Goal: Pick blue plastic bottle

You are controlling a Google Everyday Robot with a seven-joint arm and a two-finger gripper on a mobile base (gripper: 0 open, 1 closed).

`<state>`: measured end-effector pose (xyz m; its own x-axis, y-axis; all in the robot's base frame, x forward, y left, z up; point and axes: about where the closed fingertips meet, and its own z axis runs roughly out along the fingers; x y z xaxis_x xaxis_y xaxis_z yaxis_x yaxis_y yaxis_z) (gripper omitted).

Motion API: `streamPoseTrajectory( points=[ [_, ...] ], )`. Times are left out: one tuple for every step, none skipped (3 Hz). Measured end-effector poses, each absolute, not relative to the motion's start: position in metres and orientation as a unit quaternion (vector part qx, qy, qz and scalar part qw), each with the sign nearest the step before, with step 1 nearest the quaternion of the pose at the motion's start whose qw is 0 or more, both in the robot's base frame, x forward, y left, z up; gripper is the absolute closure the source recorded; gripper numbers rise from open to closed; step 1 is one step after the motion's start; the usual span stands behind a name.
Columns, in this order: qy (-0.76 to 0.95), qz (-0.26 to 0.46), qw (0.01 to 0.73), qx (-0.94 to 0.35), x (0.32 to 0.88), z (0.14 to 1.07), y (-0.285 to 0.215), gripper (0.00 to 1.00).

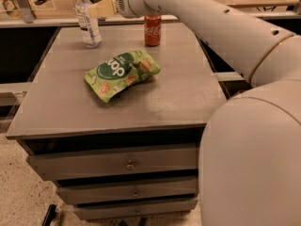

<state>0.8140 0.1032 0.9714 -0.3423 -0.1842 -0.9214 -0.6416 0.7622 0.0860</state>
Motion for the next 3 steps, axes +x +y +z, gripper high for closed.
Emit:
streamPoseTrajectory(
  points=[
    [0.770, 0.232, 0.537, -0.256, 0.833, 0.961, 0.114, 0.00],
    [0.755, 0.234, 0.556, -0.258, 0.850, 0.955, 0.126, 0.00],
    [0.746, 0.241, 0.558, -0.274, 0.864, 0.947, 0.140, 0.00]
  ],
)
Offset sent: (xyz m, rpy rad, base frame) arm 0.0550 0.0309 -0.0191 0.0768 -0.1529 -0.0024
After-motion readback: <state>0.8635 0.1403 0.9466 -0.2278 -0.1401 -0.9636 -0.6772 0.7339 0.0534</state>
